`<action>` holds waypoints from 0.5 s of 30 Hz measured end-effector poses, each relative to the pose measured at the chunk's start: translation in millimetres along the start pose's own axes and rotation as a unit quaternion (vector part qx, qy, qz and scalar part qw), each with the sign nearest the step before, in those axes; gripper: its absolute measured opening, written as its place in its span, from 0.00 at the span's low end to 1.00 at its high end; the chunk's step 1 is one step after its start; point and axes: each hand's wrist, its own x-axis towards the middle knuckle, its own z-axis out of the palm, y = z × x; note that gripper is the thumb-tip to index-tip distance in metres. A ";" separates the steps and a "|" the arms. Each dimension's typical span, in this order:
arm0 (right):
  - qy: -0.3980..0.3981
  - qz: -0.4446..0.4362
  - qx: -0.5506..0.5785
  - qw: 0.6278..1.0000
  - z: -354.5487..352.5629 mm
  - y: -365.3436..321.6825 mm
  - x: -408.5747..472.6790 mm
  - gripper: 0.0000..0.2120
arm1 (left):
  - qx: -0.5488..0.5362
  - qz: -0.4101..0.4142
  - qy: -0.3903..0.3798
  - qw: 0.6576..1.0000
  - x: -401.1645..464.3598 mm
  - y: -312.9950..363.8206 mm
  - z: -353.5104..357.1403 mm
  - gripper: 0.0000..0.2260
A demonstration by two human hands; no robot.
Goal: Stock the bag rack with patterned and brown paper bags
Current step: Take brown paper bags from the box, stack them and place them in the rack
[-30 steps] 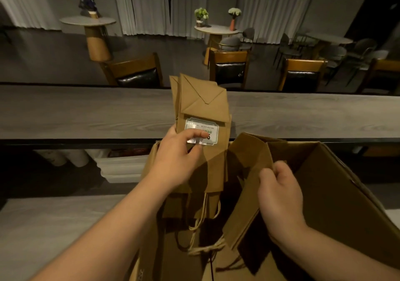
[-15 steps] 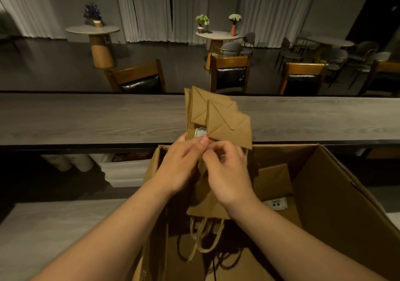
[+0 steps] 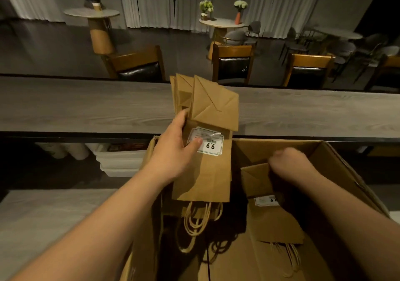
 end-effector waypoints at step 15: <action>-0.290 -0.024 0.028 0.956 42.1 58.8 16.5 0.15 | 0.052 0.040 0.006 0.998 7.4 -10.6 4.6 0.14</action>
